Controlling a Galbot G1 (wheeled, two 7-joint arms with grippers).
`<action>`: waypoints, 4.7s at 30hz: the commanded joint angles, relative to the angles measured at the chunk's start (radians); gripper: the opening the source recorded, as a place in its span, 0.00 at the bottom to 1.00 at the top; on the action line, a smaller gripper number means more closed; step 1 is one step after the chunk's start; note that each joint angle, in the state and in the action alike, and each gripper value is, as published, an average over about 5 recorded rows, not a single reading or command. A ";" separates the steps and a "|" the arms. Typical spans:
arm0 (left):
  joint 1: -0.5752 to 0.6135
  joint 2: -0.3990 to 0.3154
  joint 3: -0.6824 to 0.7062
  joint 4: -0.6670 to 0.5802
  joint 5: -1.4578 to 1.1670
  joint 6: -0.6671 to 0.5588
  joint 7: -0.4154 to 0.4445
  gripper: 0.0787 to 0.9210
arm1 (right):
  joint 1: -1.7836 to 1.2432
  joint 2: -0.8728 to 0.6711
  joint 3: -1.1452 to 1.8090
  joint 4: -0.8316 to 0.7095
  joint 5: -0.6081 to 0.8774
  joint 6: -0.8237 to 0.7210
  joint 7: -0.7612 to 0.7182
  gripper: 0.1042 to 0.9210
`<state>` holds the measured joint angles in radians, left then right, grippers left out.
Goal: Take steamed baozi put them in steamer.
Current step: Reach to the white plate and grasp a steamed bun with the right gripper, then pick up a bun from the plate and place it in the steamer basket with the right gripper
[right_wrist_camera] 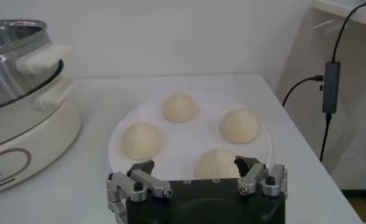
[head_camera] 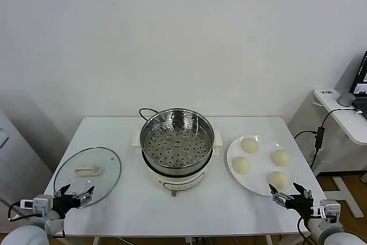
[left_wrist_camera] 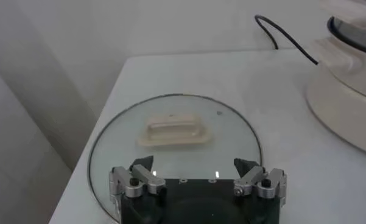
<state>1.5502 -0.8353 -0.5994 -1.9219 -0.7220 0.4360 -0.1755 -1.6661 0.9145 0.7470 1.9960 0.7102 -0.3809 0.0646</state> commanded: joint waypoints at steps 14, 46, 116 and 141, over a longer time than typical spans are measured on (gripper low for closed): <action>0.003 0.001 -0.002 -0.013 0.001 0.004 -0.001 0.88 | 0.072 -0.062 -0.002 -0.070 -0.240 0.056 -0.130 0.88; -0.047 0.015 0.033 0.002 0.027 0.037 -0.002 0.88 | 0.998 -0.390 -0.613 -0.624 -0.965 0.385 -0.748 0.88; -0.025 0.012 0.032 0.009 0.021 0.029 0.002 0.88 | 1.674 0.207 -1.158 -1.553 -1.206 0.705 -1.123 0.53; -0.016 0.012 0.022 -0.017 0.023 0.037 -0.010 0.88 | 2.142 0.091 -1.577 -1.172 -0.707 0.804 -1.325 0.49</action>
<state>1.5330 -0.8231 -0.5772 -1.9369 -0.6996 0.4717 -0.1858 0.3018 1.0199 -0.7079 0.7223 -0.1525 0.3740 -1.1989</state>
